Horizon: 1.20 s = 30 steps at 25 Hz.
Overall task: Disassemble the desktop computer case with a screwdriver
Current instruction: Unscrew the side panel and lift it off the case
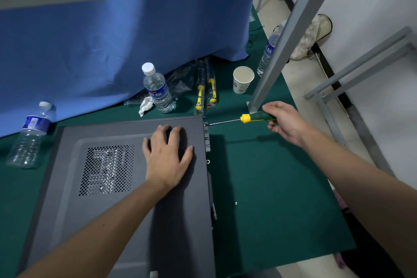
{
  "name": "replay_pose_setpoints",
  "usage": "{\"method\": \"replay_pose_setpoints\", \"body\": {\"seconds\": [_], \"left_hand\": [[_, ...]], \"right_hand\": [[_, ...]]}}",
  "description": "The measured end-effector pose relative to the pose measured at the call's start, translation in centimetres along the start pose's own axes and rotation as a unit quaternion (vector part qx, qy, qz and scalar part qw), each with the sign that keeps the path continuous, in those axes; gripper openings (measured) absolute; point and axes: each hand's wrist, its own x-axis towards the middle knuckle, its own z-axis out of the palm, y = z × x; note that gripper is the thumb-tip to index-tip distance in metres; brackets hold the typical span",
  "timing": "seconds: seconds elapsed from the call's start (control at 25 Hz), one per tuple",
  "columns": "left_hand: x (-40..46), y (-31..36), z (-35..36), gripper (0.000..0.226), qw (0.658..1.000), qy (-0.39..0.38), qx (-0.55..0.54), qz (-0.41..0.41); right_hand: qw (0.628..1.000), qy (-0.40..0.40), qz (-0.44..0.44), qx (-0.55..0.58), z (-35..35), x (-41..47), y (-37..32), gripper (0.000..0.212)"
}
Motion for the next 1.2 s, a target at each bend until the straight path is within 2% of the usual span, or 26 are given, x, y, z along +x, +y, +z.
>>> {"method": "replay_pose_setpoints", "body": {"seconds": [0.04, 0.12, 0.16, 0.2, 0.28, 0.32, 0.44, 0.6, 0.72, 0.84, 0.92, 1.04, 1.12, 1.2], "left_hand": [[0.8, 0.4, -0.2, 0.051, 1.0, -0.004, -0.013, 0.028], [2.6, 1.7, -0.3, 0.047, 0.997, -0.011, -0.039, 0.059], [3.6, 2.3, -0.4, 0.046, 0.997, -0.019, -0.049, 0.064], [4.6, 2.9, -0.5, 0.045, 0.996, -0.035, -0.056, 0.064], [6.1, 3.8, -0.7, 0.043, 0.994, -0.08, -0.048, 0.051], [6.7, 4.2, -0.8, 0.041, 0.994, -0.099, -0.031, 0.043], [7.8, 4.8, -1.2, 0.03, 0.991, -0.129, 0.016, 0.043], [9.0, 5.6, -1.8, 0.017, 0.985, -0.159, 0.023, 0.069], [9.5, 5.9, -1.9, 0.014, 0.985, -0.163, -0.004, 0.053], [9.8, 6.2, -1.6, 0.009, 0.985, -0.171, -0.03, 0.022], [10.1, 6.4, -1.5, 0.007, 0.983, -0.177, -0.047, -0.001], [9.6, 5.9, -1.3, 0.008, 0.983, -0.159, -0.088, 0.013], [8.2, 5.4, -1.3, 0.009, 0.981, -0.107, -0.159, 0.018], [6.6, 5.1, -1.2, 0.011, 0.971, -0.052, -0.234, 0.005]], "right_hand": [[0.999, -0.004, 0.005, 0.045, 0.0, 0.1, -0.3, 0.005], [0.993, -0.022, 0.012, 0.117, 0.0, 0.3, -0.9, 0.016], [0.992, -0.032, 0.012, 0.12, -0.2, 0.5, -1.0, 0.012], [0.993, -0.04, 0.019, 0.112, -0.3, 0.4, -1.2, 0.007], [0.998, -0.048, 0.031, 0.026, -0.5, 0.4, -1.3, 0.026], [0.999, -0.049, 0.022, -0.004, -0.5, 0.3, -1.4, 0.027], [0.998, -0.039, -0.001, 0.048, -0.4, 0.5, -1.1, 0.005], [0.99, -0.058, -0.003, 0.131, -0.6, 0.4, -0.9, 0.026], [0.992, -0.062, 0.015, 0.109, -0.4, 0.3, -0.8, 0.006], [0.998, -0.043, 0.019, 0.041, -0.5, 0.7, -0.4, 0.017], [0.997, -0.035, 0.016, 0.073, -0.8, 0.8, -0.4, 0.009], [0.993, -0.003, 0.019, 0.117, -1.8, 0.5, 0.0, 0.006], [0.986, 0.026, 0.044, 0.159, -2.4, -0.4, 0.8, 0.008], [0.976, -0.008, 0.093, 0.196, -2.3, -2.0, 1.8, 0.017]]}}
